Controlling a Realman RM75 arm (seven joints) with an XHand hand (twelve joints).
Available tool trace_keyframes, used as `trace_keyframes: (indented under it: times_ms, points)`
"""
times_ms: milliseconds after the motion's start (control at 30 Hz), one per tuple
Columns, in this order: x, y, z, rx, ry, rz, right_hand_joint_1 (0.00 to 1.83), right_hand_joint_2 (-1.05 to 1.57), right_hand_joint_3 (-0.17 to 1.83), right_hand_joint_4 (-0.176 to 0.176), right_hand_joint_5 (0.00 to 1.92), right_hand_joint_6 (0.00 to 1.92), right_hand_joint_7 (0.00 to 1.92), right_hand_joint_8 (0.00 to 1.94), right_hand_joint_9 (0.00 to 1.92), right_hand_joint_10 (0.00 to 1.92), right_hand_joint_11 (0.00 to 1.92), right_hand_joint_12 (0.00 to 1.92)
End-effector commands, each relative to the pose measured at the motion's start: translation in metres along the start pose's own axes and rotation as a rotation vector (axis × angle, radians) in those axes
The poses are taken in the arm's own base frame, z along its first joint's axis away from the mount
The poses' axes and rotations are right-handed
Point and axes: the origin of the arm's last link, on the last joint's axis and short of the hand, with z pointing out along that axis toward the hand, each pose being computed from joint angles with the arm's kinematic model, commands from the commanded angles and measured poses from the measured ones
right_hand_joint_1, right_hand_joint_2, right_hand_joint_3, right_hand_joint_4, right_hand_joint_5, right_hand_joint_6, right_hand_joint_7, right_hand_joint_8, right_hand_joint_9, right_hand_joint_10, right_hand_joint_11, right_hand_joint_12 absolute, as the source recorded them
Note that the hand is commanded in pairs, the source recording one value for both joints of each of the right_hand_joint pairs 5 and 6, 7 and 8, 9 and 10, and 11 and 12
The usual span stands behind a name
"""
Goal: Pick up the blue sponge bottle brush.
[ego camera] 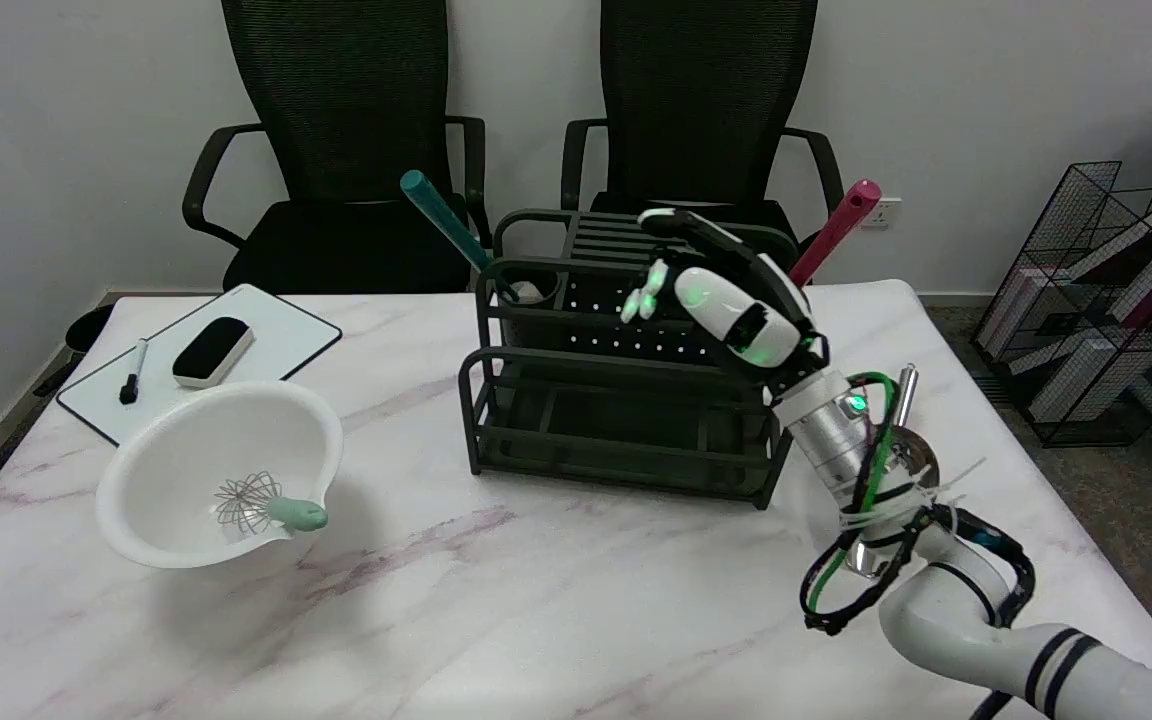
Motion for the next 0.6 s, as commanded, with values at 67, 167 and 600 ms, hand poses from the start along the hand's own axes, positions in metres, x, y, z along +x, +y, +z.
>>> trace_keyframes:
  times_ms: [67, 167, 600]
  points:
    - [-0.035, 0.021, 0.077, -0.044, -0.125, -0.018, 1.07, 0.47, 0.93, 0.000, 0.64, 0.64, 1.12, 1.12, 1.16, 1.16, 1.04, 1.04]
    - [-0.041, 0.021, 0.097, -0.048, -0.154, -0.044, 1.09, 0.42, 0.92, 0.000, 0.59, 0.59, 1.09, 1.09, 1.13, 1.13, 1.00, 1.00]
    - [-0.079, -0.032, 0.170, 0.048, -0.310, -0.269, 1.12, 0.30, 1.03, 0.000, 0.50, 0.50, 1.05, 1.05, 0.81, 0.81, 0.69, 0.69]
